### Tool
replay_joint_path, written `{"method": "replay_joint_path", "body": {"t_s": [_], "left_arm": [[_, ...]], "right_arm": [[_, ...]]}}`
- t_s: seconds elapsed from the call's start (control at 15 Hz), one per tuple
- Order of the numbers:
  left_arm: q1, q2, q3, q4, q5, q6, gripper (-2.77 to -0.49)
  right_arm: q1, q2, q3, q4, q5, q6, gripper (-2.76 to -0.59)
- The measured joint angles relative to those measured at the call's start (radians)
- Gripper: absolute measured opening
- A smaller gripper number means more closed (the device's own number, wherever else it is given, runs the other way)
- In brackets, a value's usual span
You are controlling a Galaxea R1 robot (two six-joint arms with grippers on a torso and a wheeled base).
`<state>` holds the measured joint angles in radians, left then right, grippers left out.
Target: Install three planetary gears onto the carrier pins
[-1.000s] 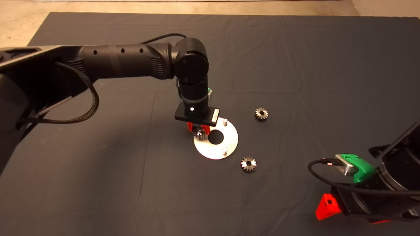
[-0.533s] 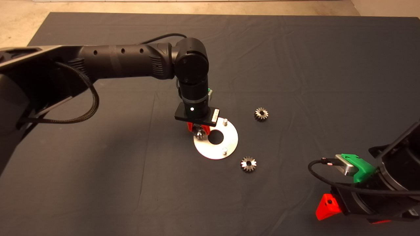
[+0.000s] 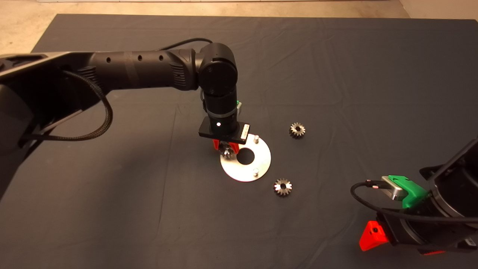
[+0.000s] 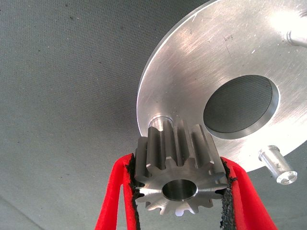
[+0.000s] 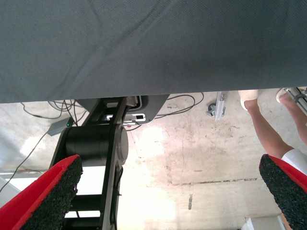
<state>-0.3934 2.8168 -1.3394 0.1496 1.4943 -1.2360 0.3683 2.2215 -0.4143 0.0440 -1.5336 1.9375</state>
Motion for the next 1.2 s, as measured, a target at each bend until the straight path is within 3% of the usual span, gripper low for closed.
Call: {"method": "replay_joint_path", "body": {"t_s": [1.2], "left_arm": [[0.000,-0.003,0.000,0.000,-0.001,0.003,-2.62]], "right_arm": [[0.000,0.000,0.000,0.000,0.000,0.000,-0.60]]}}
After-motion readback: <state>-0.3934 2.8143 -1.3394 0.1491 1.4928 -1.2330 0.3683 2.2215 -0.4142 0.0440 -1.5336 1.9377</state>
